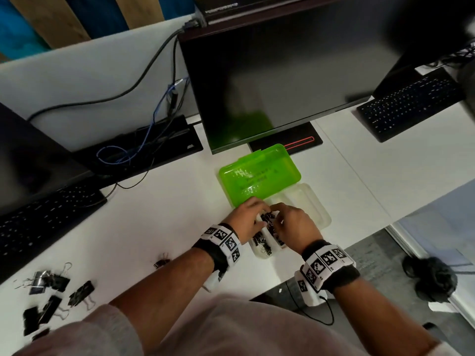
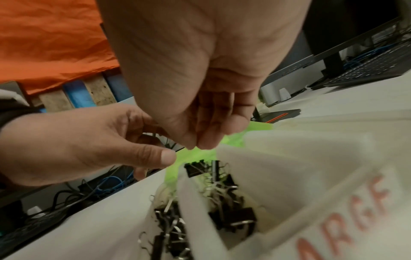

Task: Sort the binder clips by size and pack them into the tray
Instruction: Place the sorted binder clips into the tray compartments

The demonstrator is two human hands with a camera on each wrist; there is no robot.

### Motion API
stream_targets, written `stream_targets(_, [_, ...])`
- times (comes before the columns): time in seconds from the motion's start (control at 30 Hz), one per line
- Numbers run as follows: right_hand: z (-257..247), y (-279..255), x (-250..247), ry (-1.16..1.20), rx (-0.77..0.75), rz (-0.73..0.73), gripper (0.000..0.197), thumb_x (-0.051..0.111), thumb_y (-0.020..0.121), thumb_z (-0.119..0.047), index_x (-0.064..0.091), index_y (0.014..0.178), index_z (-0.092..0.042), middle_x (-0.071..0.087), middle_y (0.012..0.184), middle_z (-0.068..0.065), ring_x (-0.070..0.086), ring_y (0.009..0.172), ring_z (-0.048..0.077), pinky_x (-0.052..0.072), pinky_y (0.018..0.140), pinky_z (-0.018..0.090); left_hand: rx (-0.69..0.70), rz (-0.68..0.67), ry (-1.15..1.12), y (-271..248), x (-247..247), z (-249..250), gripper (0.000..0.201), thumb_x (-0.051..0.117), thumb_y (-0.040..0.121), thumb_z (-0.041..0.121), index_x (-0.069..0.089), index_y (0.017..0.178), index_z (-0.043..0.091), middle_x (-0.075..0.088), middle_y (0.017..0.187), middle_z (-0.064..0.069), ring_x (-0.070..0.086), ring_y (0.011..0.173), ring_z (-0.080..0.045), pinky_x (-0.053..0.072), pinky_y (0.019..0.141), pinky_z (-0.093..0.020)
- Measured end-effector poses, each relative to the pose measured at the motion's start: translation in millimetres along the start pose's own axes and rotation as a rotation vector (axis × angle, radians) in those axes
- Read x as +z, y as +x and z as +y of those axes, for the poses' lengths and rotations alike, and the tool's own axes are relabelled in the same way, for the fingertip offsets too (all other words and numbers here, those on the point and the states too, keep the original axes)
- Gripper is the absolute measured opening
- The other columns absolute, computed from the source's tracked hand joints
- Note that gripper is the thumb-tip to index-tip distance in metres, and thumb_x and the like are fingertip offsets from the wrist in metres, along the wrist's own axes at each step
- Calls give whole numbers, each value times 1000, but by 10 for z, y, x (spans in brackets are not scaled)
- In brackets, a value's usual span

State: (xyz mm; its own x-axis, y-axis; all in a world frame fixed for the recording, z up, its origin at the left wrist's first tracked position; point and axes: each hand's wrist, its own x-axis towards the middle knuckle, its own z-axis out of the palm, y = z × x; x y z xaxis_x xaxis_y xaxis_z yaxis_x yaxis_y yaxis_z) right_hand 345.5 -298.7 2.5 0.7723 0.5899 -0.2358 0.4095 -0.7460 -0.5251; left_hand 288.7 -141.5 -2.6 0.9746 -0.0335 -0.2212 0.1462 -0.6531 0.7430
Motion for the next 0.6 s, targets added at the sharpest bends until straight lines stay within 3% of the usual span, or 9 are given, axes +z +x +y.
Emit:
stream_targets(0.13, [-352, 127, 150, 45, -154, 13, 23, 53, 83, -14, 64, 104, -16, 71, 97, 10, 66, 84, 31, 54, 71, 38, -72, 173, 31, -350, -197, -264, 32, 54, 89, 9, 51, 121, 16, 49, 121, -1, 52, 101, -18, 37, 89, -18])
stream_targets(0.27, [-807, 187, 524, -21, -330, -239, 28, 50, 85, -16, 62, 110, -21, 67, 107, 5, 65, 92, 26, 51, 79, 34, -302, 266, 62, -992, -363, -737, 35, 50, 90, 8, 46, 124, 16, 47, 124, 1, 48, 109, -17, 36, 96, -20])
stream_targets(0.4, [-1196, 193, 955, -187, -464, -559, 43, 53, 88, -19, 44, 131, -20, 47, 130, 6, 57, 109, 28, 46, 89, 36, -548, 283, 89, -1749, -462, -1173, 34, 54, 87, 9, 51, 120, 15, 45, 126, -2, 45, 116, -19, 37, 99, -24])
stream_targets(0.5, [-1439, 183, 1214, -261, -548, -667, 63, 60, 87, -22, 28, 141, -20, 30, 141, 6, 56, 107, 32, 47, 88, 40, -707, 252, 114, -2283, -505, -1354, 40, 64, 85, 19, 50, 122, 17, 43, 128, -2, 41, 121, -20, 35, 103, -28])
stream_targets(0.6, [-1630, 174, 1412, -336, -607, -723, 84, 70, 79, -28, 16, 144, -28, 17, 150, 2, 48, 119, 32, 48, 91, 45, -808, 296, 47, -2674, -522, -1439, 57, 73, 78, 25, 46, 127, 19, 39, 132, -2, 38, 126, -20, 31, 107, -29])
